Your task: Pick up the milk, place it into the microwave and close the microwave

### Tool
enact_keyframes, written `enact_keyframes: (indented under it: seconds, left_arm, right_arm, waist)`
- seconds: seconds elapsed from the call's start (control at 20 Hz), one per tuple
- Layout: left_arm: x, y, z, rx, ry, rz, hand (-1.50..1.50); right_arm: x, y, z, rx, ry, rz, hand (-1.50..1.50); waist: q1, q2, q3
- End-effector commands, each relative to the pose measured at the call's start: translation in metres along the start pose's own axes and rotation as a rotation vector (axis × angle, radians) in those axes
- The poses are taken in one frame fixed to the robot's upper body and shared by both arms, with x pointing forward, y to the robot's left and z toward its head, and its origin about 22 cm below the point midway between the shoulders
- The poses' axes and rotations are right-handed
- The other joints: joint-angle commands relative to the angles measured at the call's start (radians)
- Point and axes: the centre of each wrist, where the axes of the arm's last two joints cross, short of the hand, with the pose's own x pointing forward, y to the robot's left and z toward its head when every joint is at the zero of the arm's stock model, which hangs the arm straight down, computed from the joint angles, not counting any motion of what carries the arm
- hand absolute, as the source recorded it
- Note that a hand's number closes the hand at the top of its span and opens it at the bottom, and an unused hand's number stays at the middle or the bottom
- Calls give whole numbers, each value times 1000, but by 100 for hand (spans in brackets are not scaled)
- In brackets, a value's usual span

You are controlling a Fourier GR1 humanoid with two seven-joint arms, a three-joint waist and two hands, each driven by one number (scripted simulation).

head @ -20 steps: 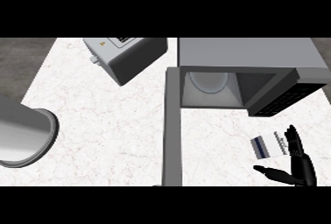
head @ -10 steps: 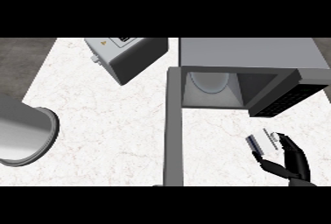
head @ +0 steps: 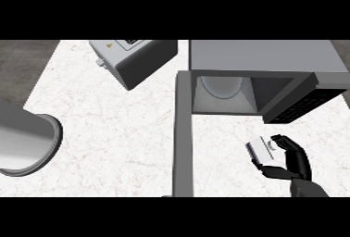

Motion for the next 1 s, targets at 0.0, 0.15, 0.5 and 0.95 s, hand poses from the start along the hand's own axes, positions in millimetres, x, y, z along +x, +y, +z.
enact_keyframes:
  seconds: [0.0, 0.15, 0.5, 0.95]
  left_arm:
    - [-2, -2, -3, -15, 0, 4, -150]
    - [6, -1, 3, -11, -9, 7, -150]
    - [1, 5, -2, 3, 29, 1, -150]
    - [-2, 11, 2, 5, 30, 4, -150]
  right_arm:
    - [2, 66, -15, 41, -124, -52, 150]
    - [8, 76, -26, 85, -140, -79, 150]
    - [19, 103, -40, 119, -170, -24, 150]
    - [71, 111, -118, 106, -206, 17, 150]
  waist:
    - [6, 3, 1]
    - [2, -1, 0]
    - [-16, -6, -3]
    - [-6, -2, -2]
